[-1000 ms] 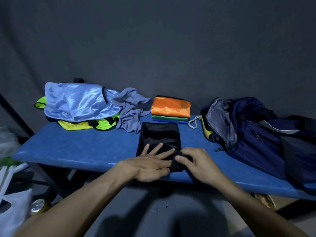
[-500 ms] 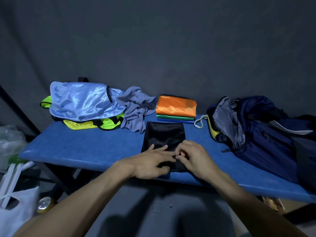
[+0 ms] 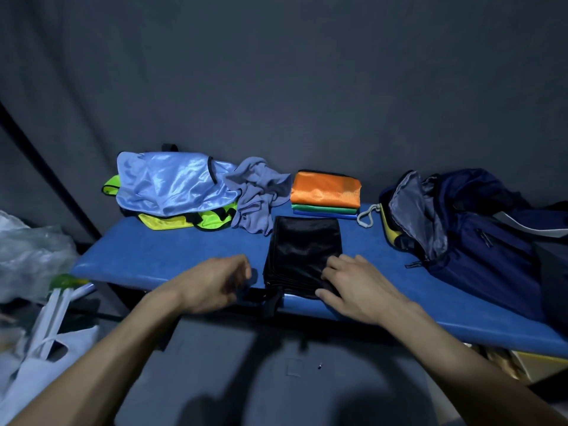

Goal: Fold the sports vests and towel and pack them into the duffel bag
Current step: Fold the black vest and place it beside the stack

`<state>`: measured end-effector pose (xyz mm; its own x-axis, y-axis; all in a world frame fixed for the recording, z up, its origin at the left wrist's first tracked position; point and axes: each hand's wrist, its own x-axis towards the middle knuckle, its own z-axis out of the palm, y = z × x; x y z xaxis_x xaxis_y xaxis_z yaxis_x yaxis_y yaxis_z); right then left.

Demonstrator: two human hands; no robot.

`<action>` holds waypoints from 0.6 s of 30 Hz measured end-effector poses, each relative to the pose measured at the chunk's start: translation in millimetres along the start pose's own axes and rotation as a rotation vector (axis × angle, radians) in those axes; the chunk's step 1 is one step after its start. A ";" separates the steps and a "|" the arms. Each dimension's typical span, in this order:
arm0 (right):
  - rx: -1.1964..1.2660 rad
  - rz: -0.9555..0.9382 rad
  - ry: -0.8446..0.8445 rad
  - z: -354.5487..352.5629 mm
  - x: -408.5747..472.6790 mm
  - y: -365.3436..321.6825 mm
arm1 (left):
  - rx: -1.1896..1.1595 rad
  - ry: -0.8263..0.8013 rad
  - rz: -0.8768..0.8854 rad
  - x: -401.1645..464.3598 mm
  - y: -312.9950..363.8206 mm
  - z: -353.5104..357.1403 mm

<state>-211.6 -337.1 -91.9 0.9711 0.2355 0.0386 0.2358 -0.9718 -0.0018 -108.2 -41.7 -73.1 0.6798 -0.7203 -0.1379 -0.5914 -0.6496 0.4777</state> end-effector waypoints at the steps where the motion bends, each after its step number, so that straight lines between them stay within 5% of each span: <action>1: -0.007 -0.001 -0.006 -0.6 -0.3 -0.6 | 0.004 -0.041 -0.014 -6.7 3.3 4.3; 3: -0.018 0.004 -0.028 -1.9 -1.1 -2.0 | 0.074 -0.029 -0.033 -15.0 12.1 19.1; 11: -0.033 0.023 -0.057 -5.2 -2.9 -8.4 | 0.192 0.445 -0.171 -15.2 49.3 81.9; 14: -0.037 0.016 -0.048 -5.4 -4.4 -8.8 | 0.130 0.480 -0.091 -13.0 42.0 82.4; 18: -0.059 -0.005 -0.047 -4.0 -6.2 -7.2 | 0.204 0.464 0.223 -4.2 30.7 73.0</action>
<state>-219.5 -331.6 -88.1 0.9709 0.2394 -0.0085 0.2394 -0.9692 0.0575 -160.9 -76.4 -121.2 0.6212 -0.6927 0.3665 -0.7834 -0.5609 0.2677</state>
